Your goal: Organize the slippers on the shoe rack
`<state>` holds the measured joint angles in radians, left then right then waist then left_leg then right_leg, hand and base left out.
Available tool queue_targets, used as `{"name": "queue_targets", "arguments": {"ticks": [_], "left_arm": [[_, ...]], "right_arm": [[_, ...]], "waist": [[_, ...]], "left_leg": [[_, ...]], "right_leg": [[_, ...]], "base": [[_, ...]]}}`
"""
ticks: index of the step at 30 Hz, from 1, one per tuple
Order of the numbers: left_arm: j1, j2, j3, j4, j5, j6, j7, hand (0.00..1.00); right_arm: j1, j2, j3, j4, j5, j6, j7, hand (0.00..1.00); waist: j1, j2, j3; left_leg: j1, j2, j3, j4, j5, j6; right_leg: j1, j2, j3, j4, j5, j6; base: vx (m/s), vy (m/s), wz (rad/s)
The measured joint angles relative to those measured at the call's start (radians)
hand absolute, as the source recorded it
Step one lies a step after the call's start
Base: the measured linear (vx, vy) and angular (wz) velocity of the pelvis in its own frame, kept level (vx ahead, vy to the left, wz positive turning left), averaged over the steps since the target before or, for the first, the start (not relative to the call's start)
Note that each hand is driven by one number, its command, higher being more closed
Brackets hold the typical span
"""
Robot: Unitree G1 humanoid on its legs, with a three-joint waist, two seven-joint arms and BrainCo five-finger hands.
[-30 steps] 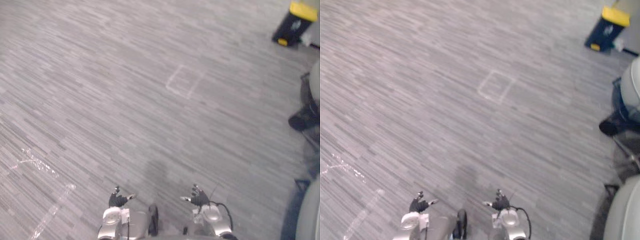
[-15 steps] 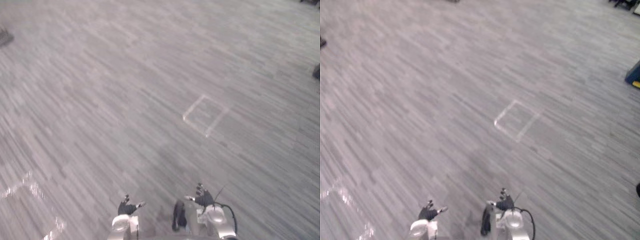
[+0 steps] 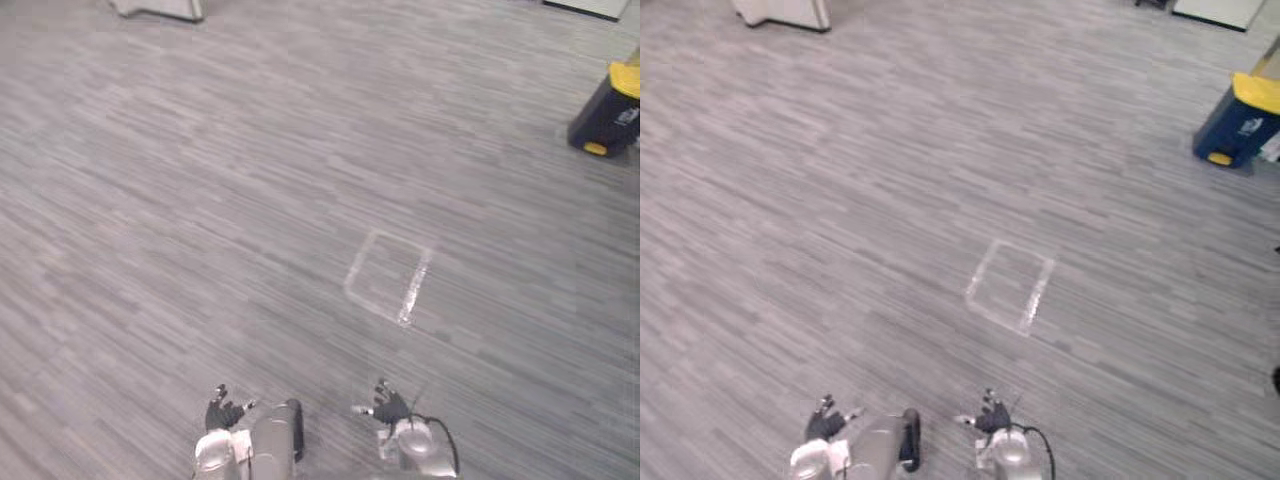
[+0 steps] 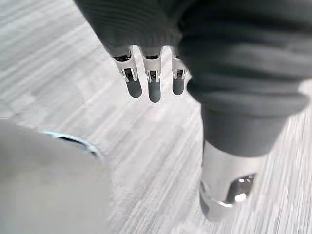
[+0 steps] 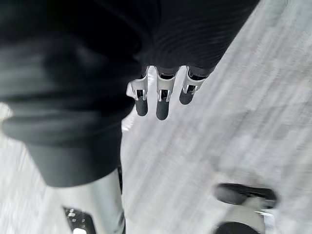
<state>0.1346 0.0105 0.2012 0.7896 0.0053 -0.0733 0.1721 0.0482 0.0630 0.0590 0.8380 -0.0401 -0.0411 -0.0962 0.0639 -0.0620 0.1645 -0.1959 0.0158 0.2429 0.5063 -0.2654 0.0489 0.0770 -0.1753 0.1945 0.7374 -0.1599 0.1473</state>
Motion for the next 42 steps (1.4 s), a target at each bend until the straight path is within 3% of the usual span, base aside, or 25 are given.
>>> {"name": "queue_targets", "arguments": {"ticks": [1,3,5,8,9,11,12,13,15,17,18,19,20,23,25,27,28,29,30,31,33,36,38,40,42], "left_arm": [[-0.002,0.001,-0.004,0.018,0.001,0.003,0.0,0.0],[-0.005,-0.01,-0.012,0.034,0.001,0.015,0.0,0.0],[-0.013,-0.009,-0.037,0.052,0.003,0.015,-0.001,0.0],[-0.031,0.009,-0.059,0.09,0.008,0.015,-0.001,0.0],[-0.037,0.011,-0.068,0.097,0.011,0.015,-0.001,0.0],[-0.041,0.023,-0.094,0.116,0.014,0.015,-0.002,0.0],[-0.044,0.028,-0.113,0.133,0.015,0.015,-0.004,0.0],[-0.048,0.013,-0.113,0.139,0.023,0.016,-0.007,0.0],[-0.044,-0.004,-0.111,0.14,0.04,0.016,-0.013,0.0],[-0.054,-0.018,-0.091,0.122,0.043,0.018,-0.023,0.0],[-0.043,-0.033,-0.062,0.102,0.043,0.021,-0.023,0.0],[-0.034,-0.033,-0.055,0.087,0.043,0.02,-0.022,0.0],[-0.032,-0.031,-0.049,0.066,0.043,0.019,-0.023,0.0],[-0.018,-0.024,-0.04,0.024,0.043,0.017,-0.022,0.0],[-0.009,-0.023,-0.034,0.013,0.043,0.012,-0.022,0.0],[-0.011,-0.026,-0.034,-0.006,0.04,0.005,-0.022,0.0],[-0.011,-0.03,-0.034,-0.006,0.039,-0.003,-0.019,0.0],[-0.01,-0.033,-0.034,-0.006,0.038,-0.005,-0.019,0.0],[-0.01,-0.037,-0.033,0.002,0.03,-0.009,-0.019,0.0],[-0.01,-0.026,-0.034,0.003,0.032,-0.008,-0.019,0.0],[-0.009,0.001,-0.034,0.006,0.035,-0.005,-0.019,0.0],[-0.015,0.006,-0.035,0.019,0.037,0.005,-0.018,0.0],[-0.015,0.005,-0.048,0.036,0.037,0.014,-0.018,0.0],[-0.021,0.006,-0.057,0.065,0.036,0.014,-0.018,0.0],[-0.024,0.009,-0.071,0.088,0.036,0.015,-0.019,0.0]], "right_arm": [[0.003,-0.004,0.001,0.0,0.0,-0.002,0.002,0.0],[0.016,-0.009,0.002,-0.003,-0.001,-0.002,0.006,0.0],[0.012,-0.01,0.01,-0.02,-0.002,-0.011,0.008,0.0],[0.006,-0.018,0.022,-0.016,-0.002,-0.018,0.008,0.0],[-0.001,-0.024,0.023,-0.014,-0.002,-0.021,0.008,0.0],[-0.027,-0.029,0.023,0.014,-0.003,-0.019,0.008,0.0],[-0.033,-0.038,0.023,0.024,-0.004,-0.019,0.009,0.0],[-0.045,-0.05,0.022,0.035,-0.004,-0.019,0.008,0.0],[-0.049,-0.055,0.01,0.032,-0.004,-0.019,0.008,0.0],[-0.042,-0.057,-0.012,0.003,-0.003,-0.014,0.008,0.0],[-0.033,-0.055,-0.002,-0.006,-0.001,-0.01,0.008,0.0],[-0.028,-0.056,0.0,-0.007,-0.001,-0.005,0.006,0.0],[-0.027,-0.053,-0.002,-0.007,0.0,0.001,0.002,0.0],[-0.022,-0.042,-0.004,0.005,0.0,0.009,-0.002,0.0],[-0.024,-0.04,-0.01,0.014,0.0,0.012,-0.003,0.0],[-0.025,-0.038,-0.016,0.014,-0.001,0.013,-0.006,0.0],[-0.022,-0.037,-0.016,0.015,-0.001,0.012,-0.008,0.0],[-0.019,-0.037,-0.015,0.015,-0.001,0.012,-0.009,0.0],[-0.009,-0.037,-0.015,0.035,-0.001,0.011,-0.011,0.0],[-0.009,-0.025,-0.016,0.052,-0.001,0.015,-0.011,0.0],[0.012,-0.002,0.003,0.041,-0.003,0.013,-0.005,0.0],[0.018,0.001,-0.002,0.039,-0.003,0.014,-0.006,0.0],[0.016,-0.005,0.002,0.029,-0.004,0.011,0.003,0.0],[0.01,-0.008,0.007,0.026,-0.009,0.011,0.007,0.0],[0.001,-0.009,0.014,0.041,-0.03,0.004,0.008,0.0]], "waist": [[-0.004,0.008,0.009],[-0.02,0.029,0.016],[-0.031,0.053,0.028],[-0.063,0.04,0.027],[-0.066,0.04,0.028],[-0.073,0.035,0.029],[-0.084,0.036,0.03],[-0.081,0.06,0.029],[-0.083,0.085,0.027],[-0.09,0.115,0.045],[-0.085,0.13,0.055],[-0.073,0.125,0.064],[-0.07,0.119,0.068],[-0.058,0.092,0.068],[-0.046,0.085,0.072],[-0.023,0.08,0.075],[-0.018,0.082,0.073],[-0.013,0.088,0.069],[-0.005,0.105,0.056],[-0.004,0.081,0.041],[-0.006,0.027,0.01],[-0.003,0.021,0.008],[-0.005,0.032,0.014],[-0.015,0.042,0.017],[-0.023,0.054,0.019]], "left_leg": [[0.084,-0.007,0.026,-0.021,-0.031,-0.003],[0.214,-0.003,0.047,-0.096,-0.056,-0.001],[0.309,0.013,0.054,-0.179,-0.07,-0.009],[0.398,0.039,0.069,-0.257,-0.069,-0.012],[0.428,0.042,0.075,-0.289,-0.069,-0.013],[0.485,0.035,0.068,-0.349,-0.06,-0.038],[0.515,0.034,0.031,-0.355,-0.054,-0.052],[0.525,0.064,0.002,-0.343,-0.039,-0.079],[0.487,0.088,-0.051,-0.241,-0.015,-0.117],[0.364,0.146,-0.086,0.101,0.054,-0.132],[0.289,0.184,-0.097,0.321,0.236,-0.141],[0.237,0.209,-0.092,0.463,0.225,-0.152],[0.166,0.216,-0.082,0.572,0.142,-0.123],[0.039,0.187,-0.042,0.526,0.034,-0.098],[-0.029,0.127,-0.052,0.287,-0.011,-0.085],[-0.087,0.054,-0.139,0.004,0.029,-0.087],[-0.094,0.029,-0.214,-0.143,0.092,-0.095],[-0.097,0.027,-0.243,-0.196,0.112,-0.099],[-0.097,0.034,-0.272,-0.196,0.218,-0.129],[-0.097,0.02,-0.259,-0.17,0.245,-0.116],[-0.083,-0.008,-0.197,-0.16,0.19,-0.076],[0.007,-0.008,-0.101,-0.143,0.124,-0.036],[0.138,-0.006,-0.01,-0.157,0.055,-0.024],[0.227,0.003,0.04,-0.204,0.044,-0.024],[0.29,0.03,0.073,-0.256,0.044,-0.024]], "right_leg": [[-0.085,-0.011,-0.034,0.214,0.003,0.005],[-0.192,-0.035,-0.163,0.362,-0.045,-0.076],[-0.272,-0.032,-0.307,0.306,-0.104,-0.121],[-0.336,-0.011,-0.486,-0.018,-0.121,-0.131],[-0.357,0.004,-0.511,-0.133,-0.09,-0.133],[-0.374,0.037,-0.524,-0.375,0.066,-0.152],[-0.363,0.054,-0.51,-0.372,0.158,-0.21],[-0.355,0.071,-0.523,-0.357,0.14,-0.219],[-0.349,0.098,-0.528,-0.339,0.079,-0.226],[-0.284,0.153,-0.517,-0.353,0.027,-0.232],[-0.211,0.185,-0.482,-0.388,0.004,-0.244],[-0.16,0.202,-0.446,-0.408,-0.015,-0.253],[-0.103,0.211,-0.407,-0.429,-0.044,-0.263],[0.004,0.201,-0.308,-0.489,-0.062,-0.253],[0.058,0.177,-0.231,-0.525,-0.068,-0.24],[0.115,0.14,-0.161,-0.565,-0.084,-0.213],[0.135,0.124,-0.138,-0.575,-0.104,-0.187],[0.144,0.124,-0.123,-0.576,-0.117,-0.176],[0.172,0.126,-0.078,-0.573,-0.157,-0.141],[0.172,0.106,-0.057,-0.559,-0.164,-0.137],[0.125,0.059,-0.027,-0.468,-0.142,-0.133],[0.042,0.036,0.02,-0.234,-0.08,-0.064],[-0.088,-0.013,-0.072,0.076,-0.068,-0.056],[-0.14,-0.047,-0.228,0.113,-0.122,-0.089],[-0.154,-0.029,-0.382,-0.004,-0.15,-0.105]], "base": [[0.47,0.175,-0.89],[0.37,0.127,-0.72],[0.34,0.076,-0.39],[0.4,-0.023,0.02],[0.4,-0.087,0.01],[0.52,-0.139,0.1],[0.52,-0.167,0.05],[0.63,-0.229,-0.08],[0.56,-0.258,-0.25],[0.53,-0.202,-0.45],[0.53,-0.051,-0.85],[0.63,-0.022,-1.06],[0.5,0.028,-0.89],[0.45,0.009,-1.01],[0.44,0.111,-1.16],[0.57,0.258,-1.27],[0.51,0.301,-1.11],[0.64,0.459,-1.1],[0.53,0.425,-0.94],[0.63,0.482,-0.9],[0.52,0.337,-0.68],[0.35,0.222,-0.84],[0.36,0.226,-1.24],[0.29,0.173,-0.83],[0.21,0.059,-0.54]]}}
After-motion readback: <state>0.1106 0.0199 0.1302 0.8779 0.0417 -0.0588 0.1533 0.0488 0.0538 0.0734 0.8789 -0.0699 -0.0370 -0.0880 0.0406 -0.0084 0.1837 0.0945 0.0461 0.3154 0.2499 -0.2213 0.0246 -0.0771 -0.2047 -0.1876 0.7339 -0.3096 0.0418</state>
